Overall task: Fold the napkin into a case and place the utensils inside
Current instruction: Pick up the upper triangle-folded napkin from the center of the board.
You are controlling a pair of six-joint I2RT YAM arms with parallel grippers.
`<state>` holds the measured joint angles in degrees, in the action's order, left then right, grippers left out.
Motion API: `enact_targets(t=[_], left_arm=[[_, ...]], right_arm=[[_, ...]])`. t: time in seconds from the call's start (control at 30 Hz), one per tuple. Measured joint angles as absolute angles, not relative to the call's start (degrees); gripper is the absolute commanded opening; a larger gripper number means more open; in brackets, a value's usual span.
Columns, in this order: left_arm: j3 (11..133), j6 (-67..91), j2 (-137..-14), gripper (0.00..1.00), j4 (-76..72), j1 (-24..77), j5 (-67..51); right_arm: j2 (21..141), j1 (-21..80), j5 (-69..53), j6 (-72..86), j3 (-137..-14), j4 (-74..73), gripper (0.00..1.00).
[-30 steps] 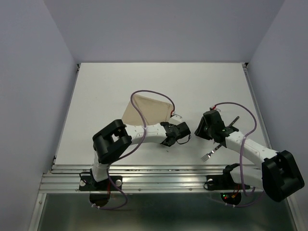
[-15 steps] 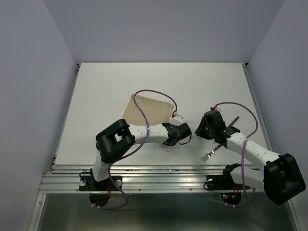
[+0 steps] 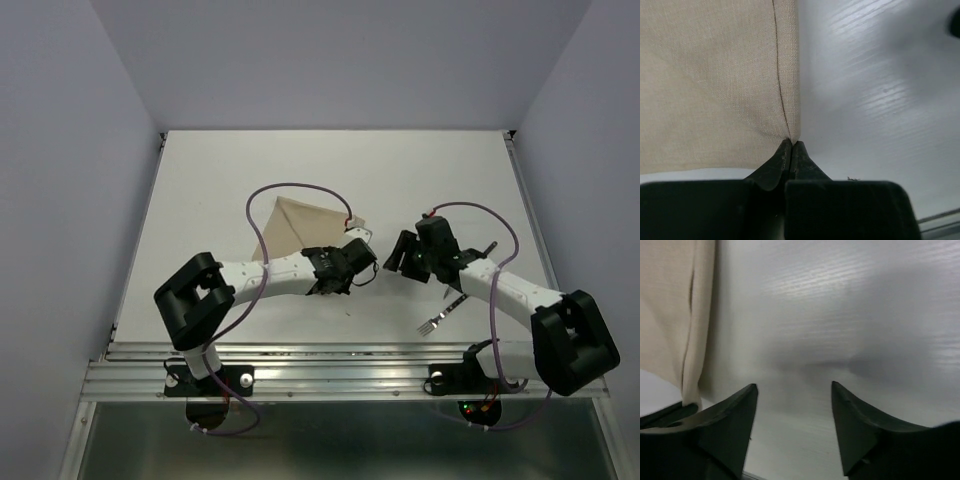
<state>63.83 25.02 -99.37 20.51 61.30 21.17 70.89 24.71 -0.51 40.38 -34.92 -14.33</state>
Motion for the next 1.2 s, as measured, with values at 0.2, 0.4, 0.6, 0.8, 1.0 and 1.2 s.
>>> enact_targets(t=[0.2, 0.4, 0.6, 0.8, 1.0, 1.2], left_arm=[[61.14, 23.97, -92.55, 0.00, 16.10, 59.66, 16.40], [59.81, 23.77, -92.38, 0.00, 14.61, 59.09, 14.24], [58.26, 23.81, -92.16, 0.00, 13.72, 59.11, 12.88], [55.37, 24.08, -90.65, 0.00, 11.97, 59.11, 11.51], [51.42, 25.12, -88.71, 0.00, 9.41, 59.11, 10.74], [48.05, 26.55, -87.57, 0.00, 6.24, 59.11, 10.72]], right_arm=[[81.71, 24.71, -6.68, 43.59, -40.62, -5.89, 0.81], [90.63, 24.71, -10.55, 47.44, -44.99, 1.48, 0.81], [96.18, 24.71, -12.60, 51.77, -46.15, 7.35, 0.74], [100.51, 24.32, -13.56, 55.13, -47.94, 12.08, 0.64], [103.44, 24.05, -14.20, 57.54, -48.77, 15.79, 0.57], [104.86, 24.05, -14.66, 58.41, -48.90, 17.72, 0.53]])
